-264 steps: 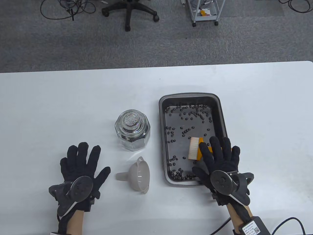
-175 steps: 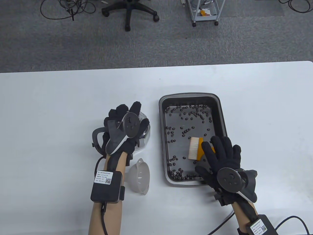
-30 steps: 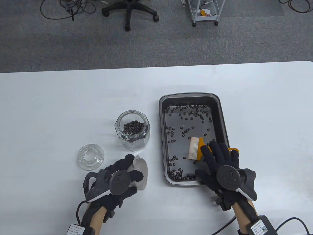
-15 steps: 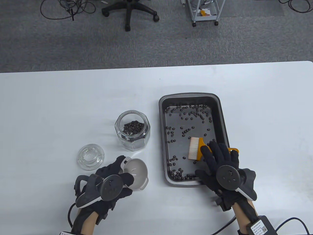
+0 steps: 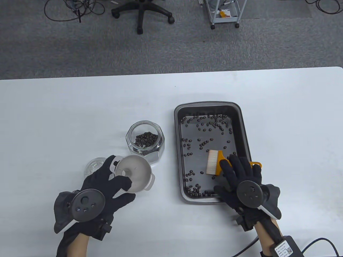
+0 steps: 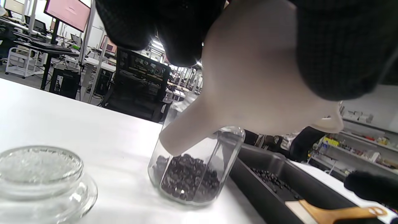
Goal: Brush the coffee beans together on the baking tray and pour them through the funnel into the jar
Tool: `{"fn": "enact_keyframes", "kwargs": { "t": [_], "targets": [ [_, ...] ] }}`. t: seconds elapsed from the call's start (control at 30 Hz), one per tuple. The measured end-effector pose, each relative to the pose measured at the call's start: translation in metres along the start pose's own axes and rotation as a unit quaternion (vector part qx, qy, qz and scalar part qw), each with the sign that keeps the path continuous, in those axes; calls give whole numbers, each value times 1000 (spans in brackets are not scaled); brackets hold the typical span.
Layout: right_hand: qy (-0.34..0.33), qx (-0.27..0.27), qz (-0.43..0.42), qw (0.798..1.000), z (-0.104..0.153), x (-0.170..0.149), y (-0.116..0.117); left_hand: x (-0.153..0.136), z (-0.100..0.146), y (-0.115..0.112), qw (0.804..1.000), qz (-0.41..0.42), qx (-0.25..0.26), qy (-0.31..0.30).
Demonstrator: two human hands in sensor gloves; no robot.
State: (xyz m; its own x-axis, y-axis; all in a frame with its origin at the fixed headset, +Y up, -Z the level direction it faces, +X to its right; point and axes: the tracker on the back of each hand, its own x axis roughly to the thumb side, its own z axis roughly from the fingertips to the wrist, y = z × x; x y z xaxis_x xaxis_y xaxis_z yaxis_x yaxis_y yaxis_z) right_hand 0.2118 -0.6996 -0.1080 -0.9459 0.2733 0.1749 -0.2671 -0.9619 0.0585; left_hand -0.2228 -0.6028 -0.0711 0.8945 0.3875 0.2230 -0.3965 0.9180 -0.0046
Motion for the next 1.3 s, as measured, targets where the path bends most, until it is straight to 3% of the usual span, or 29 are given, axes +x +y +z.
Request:
{"fn": "enact_keyframes", "kwargs": {
  "t": [0.3,0.6,0.97,1.3],
  "targets": [
    [4,6,3,1000,0,0,0,4,-15,21,998,40,52,19],
    [5,8,3,1000,-1,-1,0,11,-37,22,994,72,71,29],
    [9,10,5,1000,-1,-1,0,12,-68,6,985,134,91,54],
    [9,18,9,1000,-3,0,1,5,-88,-24,978,158,95,98]
  ]
}}
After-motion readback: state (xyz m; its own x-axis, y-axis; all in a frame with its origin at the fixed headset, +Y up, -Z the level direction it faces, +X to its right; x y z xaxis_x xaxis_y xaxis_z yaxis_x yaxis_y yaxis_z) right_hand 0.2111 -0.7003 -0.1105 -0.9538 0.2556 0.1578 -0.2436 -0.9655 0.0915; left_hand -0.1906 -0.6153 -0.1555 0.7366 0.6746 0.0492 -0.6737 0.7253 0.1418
